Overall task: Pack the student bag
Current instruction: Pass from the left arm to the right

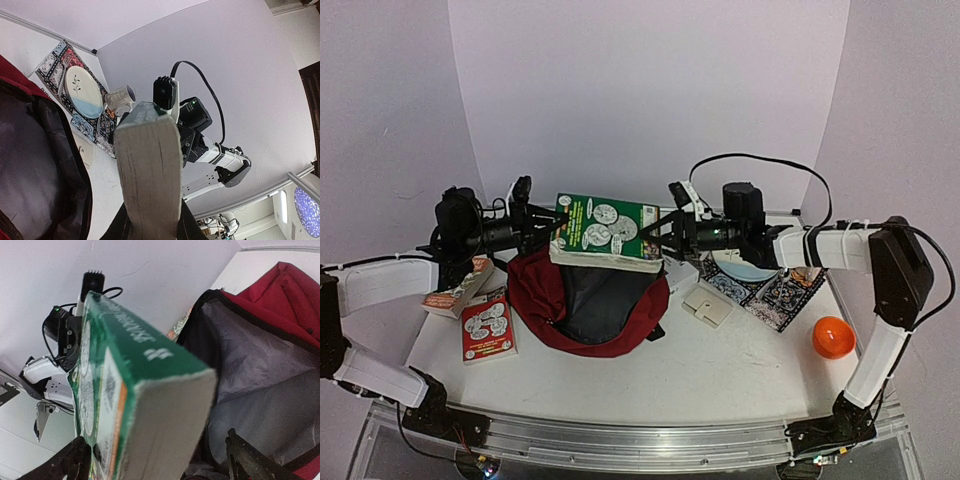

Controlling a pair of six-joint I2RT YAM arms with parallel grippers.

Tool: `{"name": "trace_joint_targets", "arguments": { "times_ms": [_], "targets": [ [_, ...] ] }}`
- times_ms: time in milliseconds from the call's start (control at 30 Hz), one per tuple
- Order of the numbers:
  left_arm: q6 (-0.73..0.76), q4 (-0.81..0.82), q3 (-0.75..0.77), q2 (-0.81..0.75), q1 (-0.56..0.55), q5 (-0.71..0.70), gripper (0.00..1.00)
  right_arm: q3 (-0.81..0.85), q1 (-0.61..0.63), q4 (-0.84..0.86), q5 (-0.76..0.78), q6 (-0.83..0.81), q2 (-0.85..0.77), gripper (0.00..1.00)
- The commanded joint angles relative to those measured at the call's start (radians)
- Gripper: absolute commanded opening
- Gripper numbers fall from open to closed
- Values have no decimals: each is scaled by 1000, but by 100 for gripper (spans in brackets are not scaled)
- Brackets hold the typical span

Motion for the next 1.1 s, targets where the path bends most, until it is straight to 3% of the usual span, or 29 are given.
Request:
{"name": "trace_joint_targets", "arguments": {
  "times_ms": [0,100,433,600,700,833,967,1067],
  "targets": [
    [-68,237,66,38,14,49,0,6,2,180,-118,73,13,88],
    [-71,252,76,64,16,59,0,21,2,202,-142,85,18,78],
    [-68,278,100,151,57,99,0,89,2,244,-181,133,61,18],
    [-26,278,64,195,103,89,19,98,2,269,-163,174,57,2],
    [6,276,44,218,117,77,42,96,1,273,-139,210,49,0],
    [89,201,36,228,122,37,57,62,2,275,-75,242,22,0],
    [248,-15,48,195,122,-75,72,5,0,276,3,261,-35,0],
    [359,-221,63,155,122,-218,77,-50,0,275,69,275,-81,0]
  ]
}}
